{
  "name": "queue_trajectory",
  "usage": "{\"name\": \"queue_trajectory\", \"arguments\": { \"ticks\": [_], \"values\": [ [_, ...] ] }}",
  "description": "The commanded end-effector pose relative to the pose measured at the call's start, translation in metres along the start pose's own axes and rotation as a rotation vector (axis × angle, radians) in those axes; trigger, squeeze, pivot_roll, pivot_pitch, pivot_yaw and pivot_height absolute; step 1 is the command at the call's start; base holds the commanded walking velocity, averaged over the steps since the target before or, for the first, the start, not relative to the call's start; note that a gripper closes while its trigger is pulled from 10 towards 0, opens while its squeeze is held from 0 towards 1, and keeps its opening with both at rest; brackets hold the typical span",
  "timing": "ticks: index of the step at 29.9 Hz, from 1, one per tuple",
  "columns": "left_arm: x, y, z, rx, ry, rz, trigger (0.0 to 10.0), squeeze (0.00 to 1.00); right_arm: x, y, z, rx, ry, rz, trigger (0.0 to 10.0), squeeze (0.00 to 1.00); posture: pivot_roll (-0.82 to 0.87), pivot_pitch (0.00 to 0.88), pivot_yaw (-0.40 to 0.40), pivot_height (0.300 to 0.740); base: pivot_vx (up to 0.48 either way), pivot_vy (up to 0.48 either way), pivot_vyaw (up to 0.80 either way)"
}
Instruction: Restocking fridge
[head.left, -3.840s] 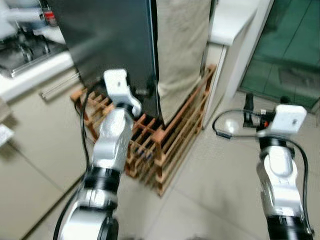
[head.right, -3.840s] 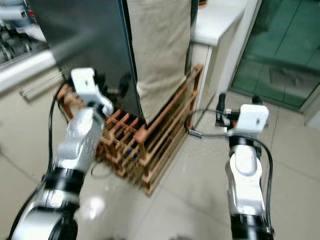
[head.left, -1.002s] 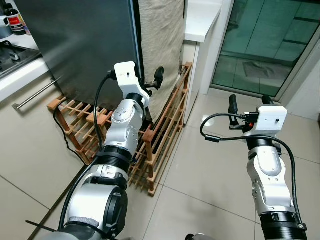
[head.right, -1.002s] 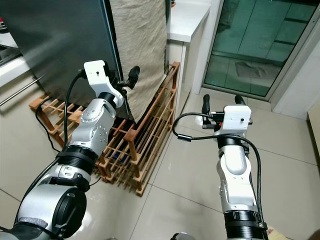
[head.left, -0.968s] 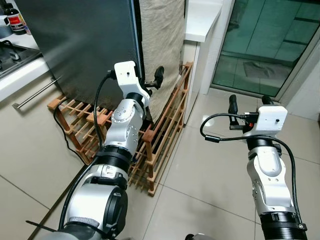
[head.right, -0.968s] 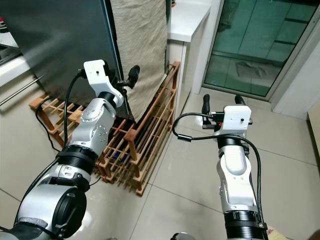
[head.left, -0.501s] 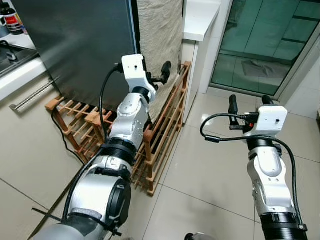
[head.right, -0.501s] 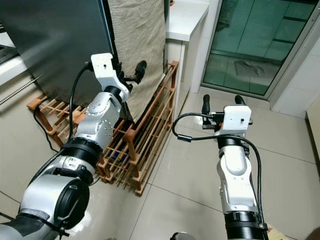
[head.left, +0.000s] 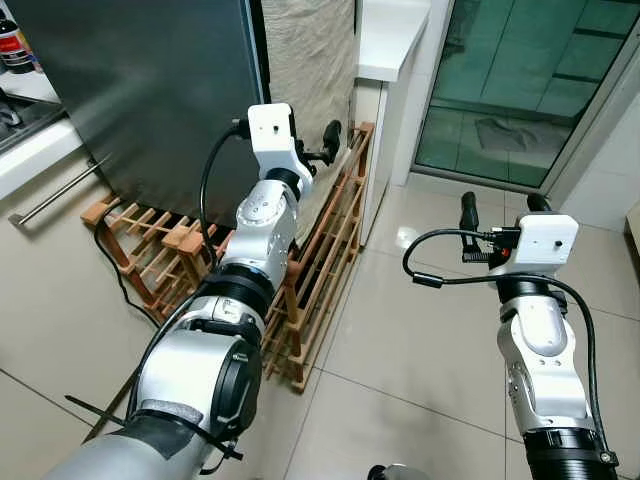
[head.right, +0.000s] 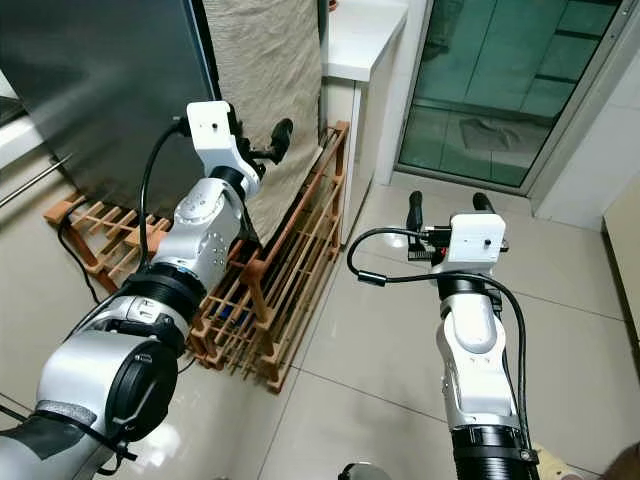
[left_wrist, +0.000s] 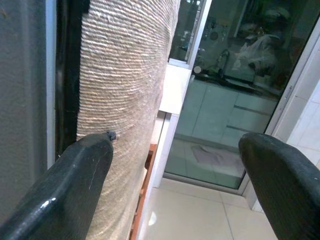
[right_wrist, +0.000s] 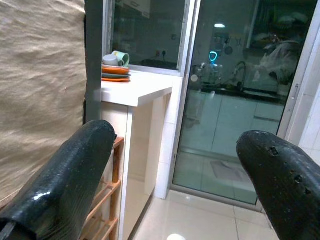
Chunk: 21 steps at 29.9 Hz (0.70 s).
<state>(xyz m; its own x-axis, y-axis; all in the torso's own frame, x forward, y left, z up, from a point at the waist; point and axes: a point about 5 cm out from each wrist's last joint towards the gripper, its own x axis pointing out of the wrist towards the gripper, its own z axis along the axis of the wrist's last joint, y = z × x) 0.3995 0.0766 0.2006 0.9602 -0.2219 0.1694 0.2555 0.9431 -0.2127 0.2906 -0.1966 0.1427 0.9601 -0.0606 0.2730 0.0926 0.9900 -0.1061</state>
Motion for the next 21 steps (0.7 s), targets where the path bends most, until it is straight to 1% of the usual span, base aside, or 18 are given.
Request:
{"name": "queue_trajectory", "arguments": {
  "ticks": [1,4,5,6,8,9,11,13,16,18,21],
  "values": [
    [0.002,0.004,0.007,0.015,-0.020,0.009,10.0,0.00,0.000,-0.003,0.004,-0.014,-0.011,-0.011,10.0,0.00,-0.19,0.000,0.055,0.740,0.000,0.000,0.00],
    [-0.006,0.011,0.002,0.033,-0.027,-0.013,10.0,0.00,0.000,-0.004,0.007,-0.013,-0.018,-0.013,10.0,0.00,-0.19,0.000,0.055,0.740,0.000,0.000,0.00],
    [-0.015,0.018,-0.003,0.072,-0.029,-0.035,10.0,0.00,-0.001,-0.004,0.007,-0.010,-0.019,-0.014,10.0,0.00,-0.18,0.000,0.057,0.740,0.000,0.000,0.00],
    [-0.015,0.018,-0.003,0.072,-0.029,-0.035,10.0,0.00,-0.001,-0.004,0.007,-0.010,-0.019,-0.014,10.0,0.00,-0.18,0.000,0.057,0.740,0.000,0.000,0.00],
    [-0.022,0.024,-0.005,0.109,-0.035,-0.041,10.0,0.00,-0.004,-0.003,0.007,-0.003,-0.018,-0.011,10.0,0.00,-0.16,0.000,0.048,0.740,0.000,0.000,0.00],
    [-0.022,0.024,-0.005,0.109,-0.035,-0.041,10.0,0.00,-0.004,-0.003,0.007,-0.003,-0.018,-0.011,10.0,0.00,-0.16,0.000,0.048,0.740,0.000,0.000,0.00],
    [-0.032,0.032,-0.003,0.168,-0.066,-0.036,10.0,0.00,-0.007,-0.002,0.005,0.008,-0.012,-0.006,10.0,0.00,-0.15,0.000,0.042,0.740,0.000,0.000,0.00],
    [-0.037,0.036,0.001,0.210,-0.092,-0.030,10.0,0.00,-0.008,-0.002,0.004,0.012,-0.005,-0.002,10.0,0.00,-0.13,0.000,0.030,0.740,0.000,0.000,0.00],
    [-0.042,0.035,0.006,0.234,-0.118,-0.034,10.0,0.00,-0.005,0.001,0.003,0.016,-0.001,0.004,10.0,0.00,-0.12,0.000,0.020,0.740,0.000,0.000,0.00],
    [-0.041,0.032,0.007,0.245,-0.126,-0.037,10.0,0.00,-0.002,0.003,0.003,0.017,-0.004,0.013,10.0,0.00,-0.11,0.000,0.016,0.740,0.000,0.000,0.00],
    [-0.033,0.028,0.009,0.261,-0.136,-0.032,10.0,0.00,0.004,0.007,0.005,0.014,-0.017,0.028,10.0,0.00,-0.11,0.000,0.010,0.740,0.000,0.000,0.00]
  ]
}}
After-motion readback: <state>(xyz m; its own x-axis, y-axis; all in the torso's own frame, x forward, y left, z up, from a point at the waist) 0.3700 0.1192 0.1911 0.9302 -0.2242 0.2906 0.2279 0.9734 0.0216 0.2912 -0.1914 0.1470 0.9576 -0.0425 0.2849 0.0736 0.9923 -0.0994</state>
